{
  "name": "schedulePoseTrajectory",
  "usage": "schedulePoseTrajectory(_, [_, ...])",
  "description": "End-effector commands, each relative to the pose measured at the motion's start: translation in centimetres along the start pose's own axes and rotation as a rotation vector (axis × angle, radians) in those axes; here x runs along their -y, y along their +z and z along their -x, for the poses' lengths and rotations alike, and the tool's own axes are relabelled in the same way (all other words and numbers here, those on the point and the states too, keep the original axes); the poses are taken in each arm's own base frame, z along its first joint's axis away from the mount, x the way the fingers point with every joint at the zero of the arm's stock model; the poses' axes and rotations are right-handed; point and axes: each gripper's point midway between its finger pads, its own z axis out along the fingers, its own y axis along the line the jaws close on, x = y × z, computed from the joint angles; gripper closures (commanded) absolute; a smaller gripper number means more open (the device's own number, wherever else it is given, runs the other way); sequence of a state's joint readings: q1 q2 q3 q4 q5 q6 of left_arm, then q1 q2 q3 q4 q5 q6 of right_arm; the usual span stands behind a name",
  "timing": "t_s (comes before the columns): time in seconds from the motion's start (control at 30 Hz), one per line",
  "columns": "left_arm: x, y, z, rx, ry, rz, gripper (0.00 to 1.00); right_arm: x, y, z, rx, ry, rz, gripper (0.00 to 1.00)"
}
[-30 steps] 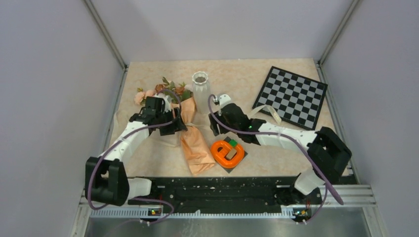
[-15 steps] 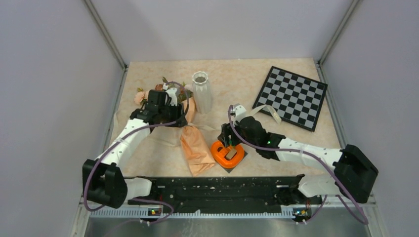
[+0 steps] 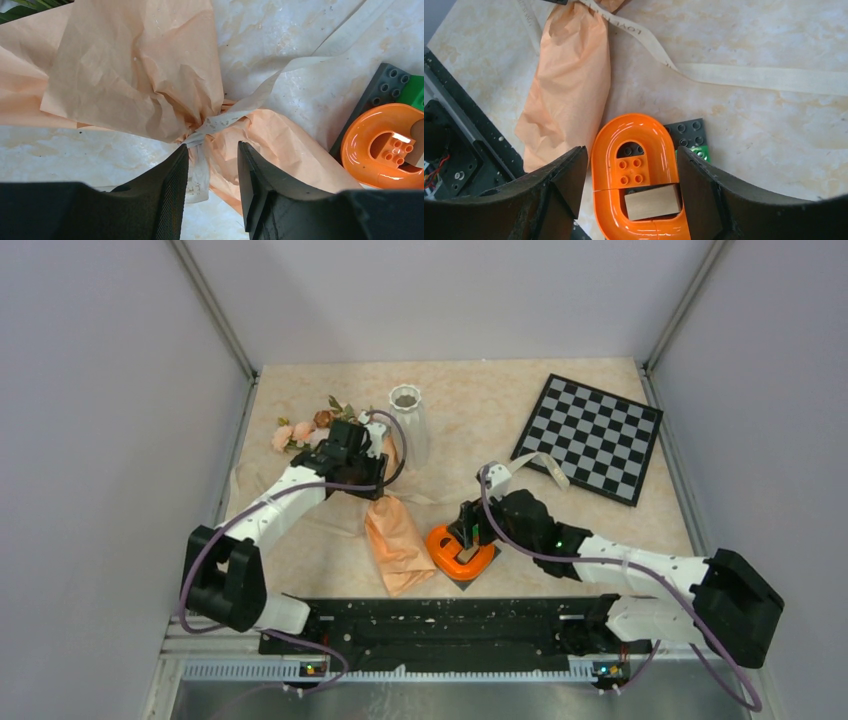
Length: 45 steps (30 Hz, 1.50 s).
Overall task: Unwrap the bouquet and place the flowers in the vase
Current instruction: Untie the ribbon from the wrapping paper.
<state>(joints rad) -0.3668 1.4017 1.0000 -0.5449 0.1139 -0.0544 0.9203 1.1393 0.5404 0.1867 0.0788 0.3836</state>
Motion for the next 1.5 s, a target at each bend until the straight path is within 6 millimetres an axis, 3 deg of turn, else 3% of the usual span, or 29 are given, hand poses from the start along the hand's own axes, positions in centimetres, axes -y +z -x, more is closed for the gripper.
schedulePoseTrajectory(0.0, [-0.4, 0.3, 2.1, 0.044, 0.017, 0.019, 0.55, -2.8, 0.2, 0.8, 0.054, 0.062, 0.125, 0.32])
schedulePoseTrajectory(0.4, [-1.4, 1.4, 1.0, -0.012, 0.010, 0.073, 0.67, -4.4, 1.8, -1.2, 0.006, 0.059, 0.158, 0.32])
schedulePoseTrajectory(0.7, [-1.8, 1.7, 0.6, -0.033, 0.002, 0.094, 0.72, -7.2, 4.1, -2.4, -0.056, 0.095, 0.219, 0.38])
schedulePoseTrajectory(1.2, [-1.1, 2.7, 0.0, -0.066, -0.006, 0.057, 0.76, -7.9, 6.5, -3.8, -0.122, 0.112, 0.221, 0.44])
schedulePoseTrajectory(1.47, [-1.0, 2.9, -0.1, -0.075, -0.005, 0.054, 0.83, -8.1, 7.4, -4.5, -0.152, 0.113, 0.223, 0.49])
